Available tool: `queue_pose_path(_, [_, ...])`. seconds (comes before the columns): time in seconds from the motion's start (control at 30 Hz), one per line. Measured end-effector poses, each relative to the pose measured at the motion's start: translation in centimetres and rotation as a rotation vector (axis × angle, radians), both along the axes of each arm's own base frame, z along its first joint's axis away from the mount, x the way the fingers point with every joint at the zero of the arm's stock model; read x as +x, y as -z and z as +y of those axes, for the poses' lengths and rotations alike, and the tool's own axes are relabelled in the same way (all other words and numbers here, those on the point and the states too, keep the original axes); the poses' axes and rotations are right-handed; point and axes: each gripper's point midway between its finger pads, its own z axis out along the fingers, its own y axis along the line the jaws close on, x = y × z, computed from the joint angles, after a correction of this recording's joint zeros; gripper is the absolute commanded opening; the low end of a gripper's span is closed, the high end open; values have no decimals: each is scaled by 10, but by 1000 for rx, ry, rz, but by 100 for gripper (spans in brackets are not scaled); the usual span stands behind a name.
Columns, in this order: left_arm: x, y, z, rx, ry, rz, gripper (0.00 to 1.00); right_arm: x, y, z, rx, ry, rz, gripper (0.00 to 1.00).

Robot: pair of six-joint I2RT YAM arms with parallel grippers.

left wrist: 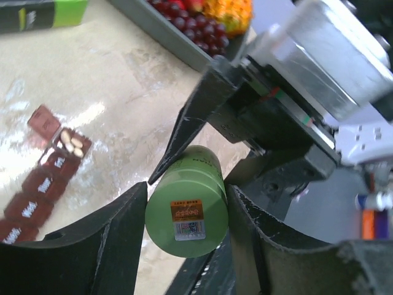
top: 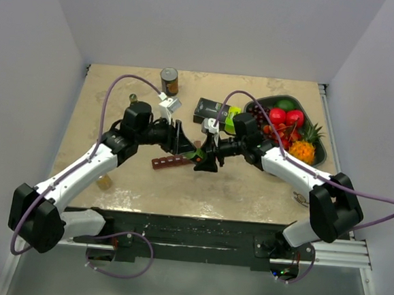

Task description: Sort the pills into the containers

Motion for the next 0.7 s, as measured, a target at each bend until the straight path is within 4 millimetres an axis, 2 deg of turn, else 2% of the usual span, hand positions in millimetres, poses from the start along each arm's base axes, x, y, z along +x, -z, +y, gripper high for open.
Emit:
queue_pose_path(0.17, [-10, 3, -6, 27, 226, -159, 6, -11, 2, -2, 21, -22, 81, 0])
queue_pose_path(0.27, [-18, 2, -7, 60, 358, -277, 12, -18, 2, 0, 44, -47, 117, 0])
queue_pose_path(0.3, [-19, 1, -7, 69, 389, -318, 22, -19, 1, 1, 54, -57, 123, 0])
queue_pose_path(0.37, [-22, -2, -6, 83, 423, -383, 35, -20, -1, 2, 68, -69, 121, 0])
queue_pose_path(0.4, [-23, -4, -5, 87, 426, -406, 49, -21, -3, 2, 76, -77, 117, 0])
queue_pose_path(0.47, [-23, -11, -4, 95, 414, -445, 66, -19, -7, 4, 95, -87, 97, 0])
queue_pose_path(0.5, [-22, -15, -3, 93, 400, -460, 93, -19, -9, 5, 106, -92, 84, 0])
queue_pose_path(0.57, [-20, -21, 0, 88, 369, -493, 99, -18, -14, 7, 122, -97, 77, 0])
queue_pose_path(0.7, [-18, -43, 12, 22, 262, -517, 99, -17, -15, 7, 124, -92, 84, 0])
